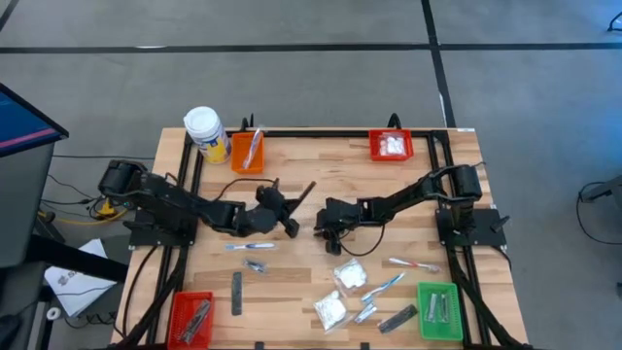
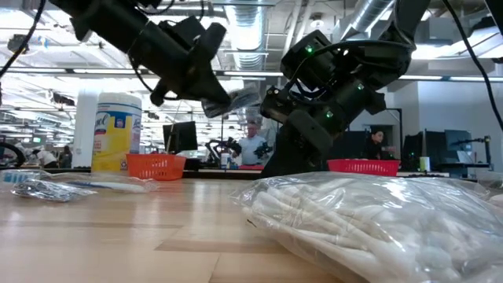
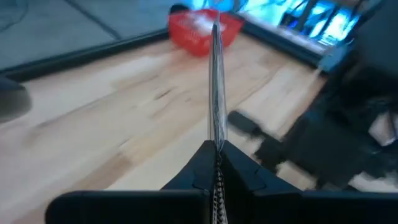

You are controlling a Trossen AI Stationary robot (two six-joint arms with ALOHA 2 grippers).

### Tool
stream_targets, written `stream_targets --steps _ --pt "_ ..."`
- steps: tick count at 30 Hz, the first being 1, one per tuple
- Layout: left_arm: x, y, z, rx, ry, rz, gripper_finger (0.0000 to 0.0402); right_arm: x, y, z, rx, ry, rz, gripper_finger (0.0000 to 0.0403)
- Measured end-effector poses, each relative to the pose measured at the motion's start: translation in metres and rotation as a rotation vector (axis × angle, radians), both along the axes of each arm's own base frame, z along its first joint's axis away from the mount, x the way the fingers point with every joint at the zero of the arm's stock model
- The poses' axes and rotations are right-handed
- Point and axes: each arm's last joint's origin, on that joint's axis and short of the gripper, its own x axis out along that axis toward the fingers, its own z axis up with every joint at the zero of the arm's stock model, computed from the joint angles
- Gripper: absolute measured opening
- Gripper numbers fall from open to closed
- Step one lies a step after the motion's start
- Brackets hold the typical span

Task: Pick & Place Travel size toiletries
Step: Put the top comb into the bottom red bin

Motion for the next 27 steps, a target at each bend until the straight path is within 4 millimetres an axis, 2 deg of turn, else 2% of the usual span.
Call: stream_targets --steps 7,15,18,21,27 --pt "-0.004 -0.006 0.005 0.046 -0.039 -0.013 0.0005 0.001 0.001 0.002 0.047 -0.019 0.019 0.0100" --pt "-0.002 -0.016 0.013 0.099 -0.078 -0.071 0.0005 0.000 0.004 0.025 0.134 -0.175 0.078 0.0098" --pt "-0.002 -0.023 0.017 0.134 -0.101 -0.109 0.0005 -0.009 0.005 0.035 0.158 -0.245 0.080 0.0098" --pt "-0.002 -0.033 0.024 0.186 -0.138 -0.158 0.0005 -0.022 0.004 0.055 0.174 -0.371 0.083 0.0098" --pt "-0.006 -0.053 0.039 0.284 -0.215 -0.241 0.0005 -0.058 0.004 0.087 0.177 -0.566 0.100 0.0098"
